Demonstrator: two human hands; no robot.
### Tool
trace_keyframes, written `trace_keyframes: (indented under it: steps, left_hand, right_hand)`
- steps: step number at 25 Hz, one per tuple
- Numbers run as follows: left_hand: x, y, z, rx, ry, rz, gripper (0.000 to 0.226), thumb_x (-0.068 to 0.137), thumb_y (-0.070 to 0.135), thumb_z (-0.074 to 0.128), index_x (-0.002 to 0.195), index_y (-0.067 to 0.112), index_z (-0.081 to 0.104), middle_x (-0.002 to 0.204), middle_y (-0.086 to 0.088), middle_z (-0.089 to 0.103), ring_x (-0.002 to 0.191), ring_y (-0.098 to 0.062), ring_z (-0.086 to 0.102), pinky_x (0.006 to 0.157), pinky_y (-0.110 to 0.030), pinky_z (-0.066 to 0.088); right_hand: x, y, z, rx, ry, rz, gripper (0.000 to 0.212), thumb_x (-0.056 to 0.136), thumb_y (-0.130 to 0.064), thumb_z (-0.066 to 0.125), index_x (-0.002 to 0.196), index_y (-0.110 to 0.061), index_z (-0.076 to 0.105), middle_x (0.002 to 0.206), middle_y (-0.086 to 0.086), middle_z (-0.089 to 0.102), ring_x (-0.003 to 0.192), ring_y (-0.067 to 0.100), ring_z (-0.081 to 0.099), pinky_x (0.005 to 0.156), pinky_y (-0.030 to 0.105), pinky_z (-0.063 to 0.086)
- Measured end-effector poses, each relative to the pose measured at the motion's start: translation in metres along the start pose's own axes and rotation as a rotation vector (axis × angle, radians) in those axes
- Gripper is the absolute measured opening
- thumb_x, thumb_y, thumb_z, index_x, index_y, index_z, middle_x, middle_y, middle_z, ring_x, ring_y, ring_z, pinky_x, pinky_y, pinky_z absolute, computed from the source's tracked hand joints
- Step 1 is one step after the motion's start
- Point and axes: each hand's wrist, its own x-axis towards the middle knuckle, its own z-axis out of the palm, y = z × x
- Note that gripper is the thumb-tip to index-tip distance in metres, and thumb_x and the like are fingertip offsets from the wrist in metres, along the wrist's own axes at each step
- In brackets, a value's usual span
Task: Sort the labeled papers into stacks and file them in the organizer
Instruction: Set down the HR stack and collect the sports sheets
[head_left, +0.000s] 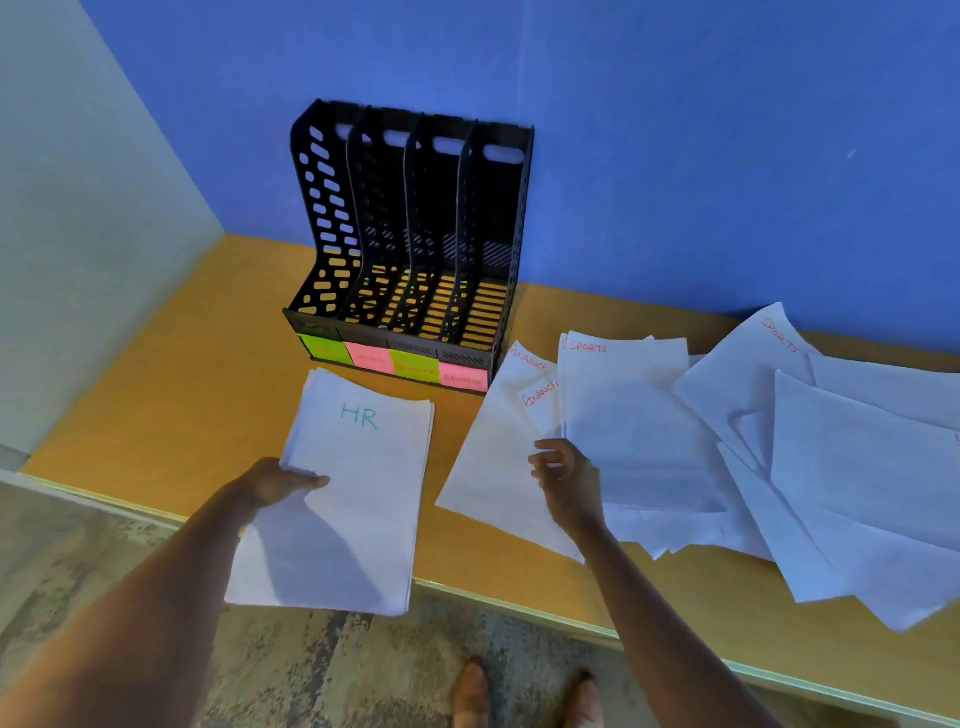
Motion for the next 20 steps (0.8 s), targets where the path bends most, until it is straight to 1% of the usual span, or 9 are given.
trace_keyframes:
  steps: [1,2,4,8,11,14,16,18,20]
  left_hand:
    - [0.005,-0.001,-0.008,0.0,0.028,-0.004,0.022,0.07,0.022,0.089,0.081,0.01,0.075,0.109,-0.016,0.07,0.077,-0.023,0.065,0.063,-0.03,0.05]
    - [0.011,-0.001,-0.015,-0.002,0.058,-0.008,0.026,0.07,0.021,0.089,0.087,0.006,0.076,0.109,-0.019,0.071,0.081,-0.028,0.066,0.069,-0.033,0.053]
    - [0.024,0.004,-0.026,0.02,0.119,-0.013,0.044,0.071,0.02,0.089,0.105,-0.003,0.073,0.115,-0.023,0.068,0.096,-0.036,0.065,0.083,-0.04,0.052]
    - [0.043,0.016,-0.039,0.168,0.265,-0.036,0.07,0.072,0.021,0.088,0.127,-0.009,0.057,0.126,-0.025,0.06,0.113,-0.04,0.06,0.085,-0.043,0.049]
    - [0.054,0.018,-0.045,0.283,0.363,-0.011,0.06,0.075,0.019,0.084,0.124,-0.005,0.059,0.122,-0.025,0.063,0.11,-0.041,0.061,0.08,-0.041,0.049]
    - [0.058,0.018,-0.044,0.331,0.392,-0.011,0.051,0.076,0.02,0.081,0.12,0.002,0.062,0.115,-0.022,0.065,0.103,-0.04,0.062,0.084,-0.043,0.052]
    - [0.056,0.02,-0.037,0.371,0.442,-0.041,0.056,0.076,0.022,0.08,0.124,0.006,0.057,0.12,-0.019,0.063,0.11,-0.039,0.06,0.092,-0.045,0.05]
    - [0.052,0.021,-0.028,0.436,0.564,-0.043,0.071,0.073,0.02,0.082,0.132,0.007,0.045,0.13,-0.02,0.054,0.122,-0.039,0.051,0.097,-0.048,0.043]
    - [0.046,0.023,-0.018,0.452,0.671,0.029,0.08,0.07,0.012,0.083,0.136,0.006,0.037,0.135,-0.022,0.045,0.127,-0.04,0.043,0.098,-0.051,0.04]
  right_hand:
    - [0.003,0.001,-0.001,-0.004,0.031,-0.002,0.013,0.094,-0.012,0.061,0.104,-0.017,0.068,0.094,-0.001,0.074,0.082,0.013,0.07,0.074,0.024,0.058]
    - [0.005,0.002,-0.001,-0.011,0.053,-0.007,0.013,0.094,-0.011,0.062,0.104,-0.016,0.068,0.094,0.001,0.074,0.083,0.015,0.07,0.074,0.024,0.056]
    - [0.008,0.004,-0.003,-0.051,0.082,-0.029,0.014,0.093,-0.012,0.062,0.106,-0.015,0.068,0.093,0.001,0.074,0.083,0.016,0.069,0.073,0.022,0.054]
    - [0.01,0.013,-0.005,-0.124,0.105,-0.049,0.016,0.094,-0.012,0.06,0.107,-0.017,0.067,0.098,0.001,0.073,0.084,0.016,0.068,0.068,0.018,0.052]
    - [0.008,0.02,-0.009,-0.223,0.138,-0.077,0.026,0.087,-0.01,0.068,0.113,-0.014,0.064,0.11,0.005,0.069,0.1,0.023,0.063,0.08,0.033,0.057]
    - [0.004,0.027,-0.015,-0.371,0.17,-0.095,0.048,0.077,-0.018,0.078,0.121,-0.012,0.06,0.121,0.009,0.063,0.111,0.029,0.055,0.091,0.045,0.052]
    - [0.001,0.031,-0.019,-0.44,0.163,-0.077,0.058,0.074,-0.024,0.081,0.125,-0.012,0.057,0.126,0.01,0.059,0.115,0.032,0.053,0.092,0.048,0.05]
    - [-0.001,0.035,-0.022,-0.471,0.147,-0.066,0.063,0.073,-0.027,0.081,0.127,-0.011,0.055,0.128,0.011,0.058,0.116,0.033,0.053,0.094,0.048,0.049]
    - [-0.004,0.035,-0.025,-0.484,0.124,-0.047,0.066,0.072,-0.029,0.081,0.13,-0.012,0.053,0.129,0.01,0.056,0.116,0.033,0.053,0.095,0.046,0.048]
